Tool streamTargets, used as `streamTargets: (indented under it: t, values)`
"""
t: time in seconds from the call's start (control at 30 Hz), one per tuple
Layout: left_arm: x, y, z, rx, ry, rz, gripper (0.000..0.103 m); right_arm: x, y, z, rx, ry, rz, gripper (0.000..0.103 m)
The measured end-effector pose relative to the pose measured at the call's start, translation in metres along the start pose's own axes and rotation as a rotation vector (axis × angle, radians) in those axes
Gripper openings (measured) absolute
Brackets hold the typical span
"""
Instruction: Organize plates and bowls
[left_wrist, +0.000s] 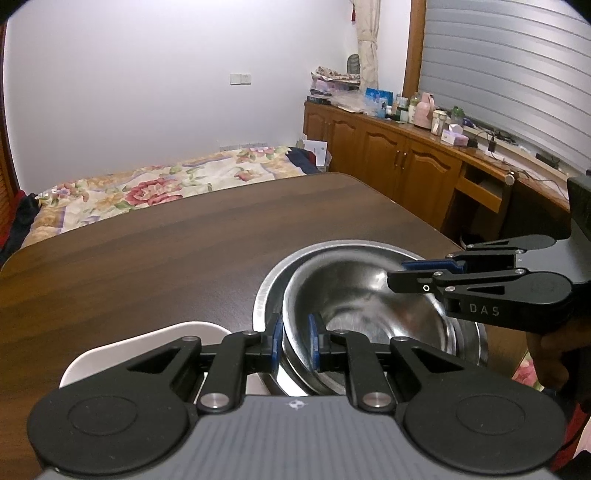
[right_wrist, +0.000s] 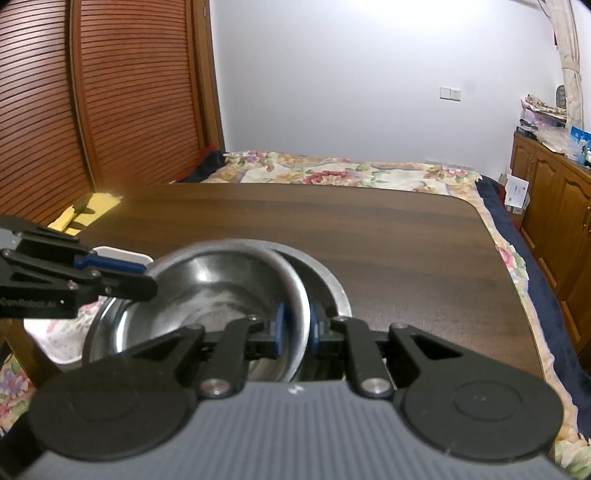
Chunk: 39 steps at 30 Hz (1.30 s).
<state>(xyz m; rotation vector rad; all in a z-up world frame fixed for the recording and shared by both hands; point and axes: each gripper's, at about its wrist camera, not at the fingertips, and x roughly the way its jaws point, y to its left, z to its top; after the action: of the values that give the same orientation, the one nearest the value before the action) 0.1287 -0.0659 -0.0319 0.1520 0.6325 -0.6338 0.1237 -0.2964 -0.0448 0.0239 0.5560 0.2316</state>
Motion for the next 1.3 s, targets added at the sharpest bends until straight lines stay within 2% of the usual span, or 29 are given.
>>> streamTargets:
  t: [0.17, 0.3, 0.37, 0.43, 0.5, 0.6, 0.63, 0.87, 0.97, 1.13, 1.3]
  values:
    - [-0.006, -0.001, 0.002, 0.008, -0.027, -0.003, 0.017, -0.003, -0.005, 0.003, 0.032, -0.023, 0.016, 0.016]
    - [-0.015, -0.004, 0.004, 0.017, -0.082, 0.005, 0.017, -0.011, -0.006, 0.004, 0.034, -0.062, 0.027, 0.016]
    - [-0.017, -0.007, 0.002, 0.025, -0.106, 0.012, 0.02, -0.016, -0.006, 0.003, 0.032, -0.089, 0.025, 0.016]
    - [-0.018, -0.009, 0.001, 0.03, -0.128, 0.02, 0.04, -0.02, -0.008, 0.002, 0.031, -0.116, 0.018, 0.016]
    - [-0.019, -0.011, -0.002, 0.033, -0.156, 0.02, 0.055, -0.022, -0.009, 0.0, 0.033, -0.135, 0.011, 0.018]
    - [-0.019, -0.012, -0.006, 0.027, -0.179, 0.024, 0.062, -0.022, -0.012, -0.003, 0.028, -0.154, -0.013, 0.048]
    - [-0.018, -0.013, -0.007, 0.023, -0.184, 0.029, 0.065, -0.022, -0.012, -0.004, 0.024, -0.162, -0.021, 0.05]
    - [-0.013, -0.013, -0.016, -0.02, -0.199, 0.04, 0.069, -0.016, -0.016, -0.014, 0.019, -0.167, -0.052, 0.052]
    - [-0.012, -0.01, -0.021, -0.04, -0.193, 0.046, 0.068, -0.014, -0.018, -0.019, 0.038, -0.164, -0.049, 0.057]
    - [-0.008, -0.008, -0.025, -0.072, -0.162, 0.043, 0.057, -0.011, -0.019, -0.024, 0.055, -0.157, -0.043, 0.058]
    - [-0.006, -0.008, -0.027, -0.08, -0.148, 0.055, 0.051, -0.009, -0.019, -0.027, 0.075, -0.15, -0.03, 0.059]
